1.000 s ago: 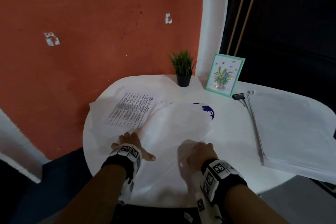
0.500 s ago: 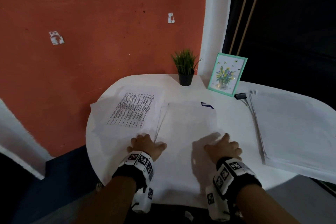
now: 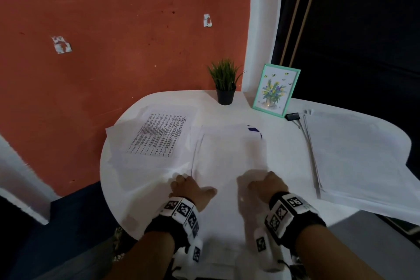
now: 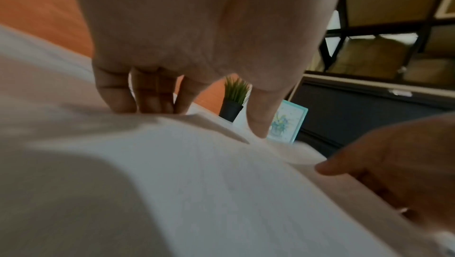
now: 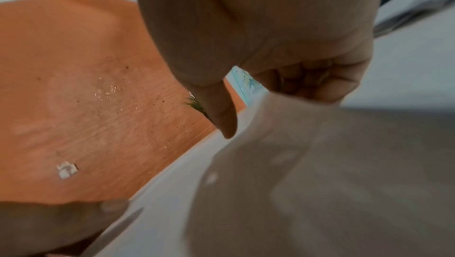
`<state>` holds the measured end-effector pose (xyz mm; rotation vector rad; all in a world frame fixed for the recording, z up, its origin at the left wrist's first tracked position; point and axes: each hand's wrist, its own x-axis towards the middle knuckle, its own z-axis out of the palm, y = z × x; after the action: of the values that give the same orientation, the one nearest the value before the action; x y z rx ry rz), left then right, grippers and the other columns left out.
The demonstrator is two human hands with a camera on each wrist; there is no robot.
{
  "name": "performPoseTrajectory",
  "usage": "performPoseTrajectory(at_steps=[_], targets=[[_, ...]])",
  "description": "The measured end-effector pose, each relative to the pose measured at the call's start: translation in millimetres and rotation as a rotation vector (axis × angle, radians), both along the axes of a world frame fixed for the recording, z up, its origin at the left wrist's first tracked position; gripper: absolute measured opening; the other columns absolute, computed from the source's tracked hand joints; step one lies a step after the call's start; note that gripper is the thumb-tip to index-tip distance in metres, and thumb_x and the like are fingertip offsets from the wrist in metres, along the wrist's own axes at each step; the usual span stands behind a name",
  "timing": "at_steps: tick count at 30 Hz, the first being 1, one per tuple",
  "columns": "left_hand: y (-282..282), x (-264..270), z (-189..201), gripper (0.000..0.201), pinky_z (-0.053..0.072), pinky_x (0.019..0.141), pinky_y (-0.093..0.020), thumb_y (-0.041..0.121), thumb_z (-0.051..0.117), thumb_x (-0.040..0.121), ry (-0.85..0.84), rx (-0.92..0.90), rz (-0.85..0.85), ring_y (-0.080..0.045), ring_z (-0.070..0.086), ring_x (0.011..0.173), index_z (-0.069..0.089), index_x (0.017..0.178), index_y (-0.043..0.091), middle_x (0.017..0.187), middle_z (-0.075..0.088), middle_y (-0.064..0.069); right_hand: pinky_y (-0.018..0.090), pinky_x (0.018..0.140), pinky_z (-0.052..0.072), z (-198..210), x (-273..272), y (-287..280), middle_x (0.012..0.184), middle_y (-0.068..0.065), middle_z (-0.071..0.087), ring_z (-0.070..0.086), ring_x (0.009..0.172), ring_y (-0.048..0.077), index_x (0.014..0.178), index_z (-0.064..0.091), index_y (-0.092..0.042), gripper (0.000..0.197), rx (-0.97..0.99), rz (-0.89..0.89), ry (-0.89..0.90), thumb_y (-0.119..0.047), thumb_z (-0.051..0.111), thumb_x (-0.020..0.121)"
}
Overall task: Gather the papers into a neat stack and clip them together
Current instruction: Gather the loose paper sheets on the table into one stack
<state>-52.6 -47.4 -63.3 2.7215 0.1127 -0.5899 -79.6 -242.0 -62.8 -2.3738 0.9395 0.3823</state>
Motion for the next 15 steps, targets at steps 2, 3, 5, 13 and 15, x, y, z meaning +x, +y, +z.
performPoseTrajectory(at_steps=[2,3,5,13,15], targets=[[-4,-1,3,0.096,0.032,0.11,-0.04,0.063,0.056,0.075,0.002,-0.054,0.047,-0.036,0.028,0.136,0.029,0.143,0.001,0.148,0.027,-0.019,0.035,0.104,0.039,3,0,2,0.137,0.016,0.046,0.046,0.125,0.032,0.134,0.041,-0.009,0.067,0.012,-0.021,0.009,-0.042,0.061,0.08],[-2,0,4,0.095,0.033,0.109,-0.039,0.063,0.057,0.075,-0.007,-0.063,0.083,-0.035,0.029,0.135,0.029,0.142,0.002,0.146,0.029,-0.019,0.035,0.103,0.037,6,-1,0,0.137,0.017,0.042,0.043,0.126,0.033,0.135,0.039,-0.009,0.068,-0.02,-0.054,0.018,-0.043,0.061,0.081],[5,0,5,0.095,0.03,0.11,-0.041,0.062,0.057,0.075,-0.014,-0.043,0.146,-0.034,0.026,0.136,0.026,0.143,0.003,0.146,0.027,-0.017,0.036,0.103,0.034,11,-4,-7,0.137,0.017,0.037,0.038,0.127,0.033,0.134,0.035,-0.009,0.067,-0.12,-0.112,0.054,-0.044,0.058,0.082],[-16,-17,7,0.103,0.026,0.113,-0.044,0.053,0.068,0.073,0.011,-0.086,0.115,-0.034,0.019,0.141,0.015,0.147,0.004,0.153,0.017,-0.015,0.036,0.102,0.04,-2,-5,8,0.137,0.016,0.043,0.044,0.126,0.033,0.132,0.037,-0.007,0.06,-0.014,-0.075,-0.031,-0.029,0.061,0.082],[-15,-19,6,0.101,0.028,0.112,-0.044,0.054,0.069,0.071,-0.028,-0.104,0.141,-0.033,0.024,0.139,0.019,0.146,0.007,0.152,0.023,-0.013,0.034,0.102,0.042,-4,-7,1,0.136,0.016,0.048,0.048,0.125,0.032,0.132,0.041,-0.003,0.056,0.069,-0.093,-0.087,-0.022,0.06,0.083]])
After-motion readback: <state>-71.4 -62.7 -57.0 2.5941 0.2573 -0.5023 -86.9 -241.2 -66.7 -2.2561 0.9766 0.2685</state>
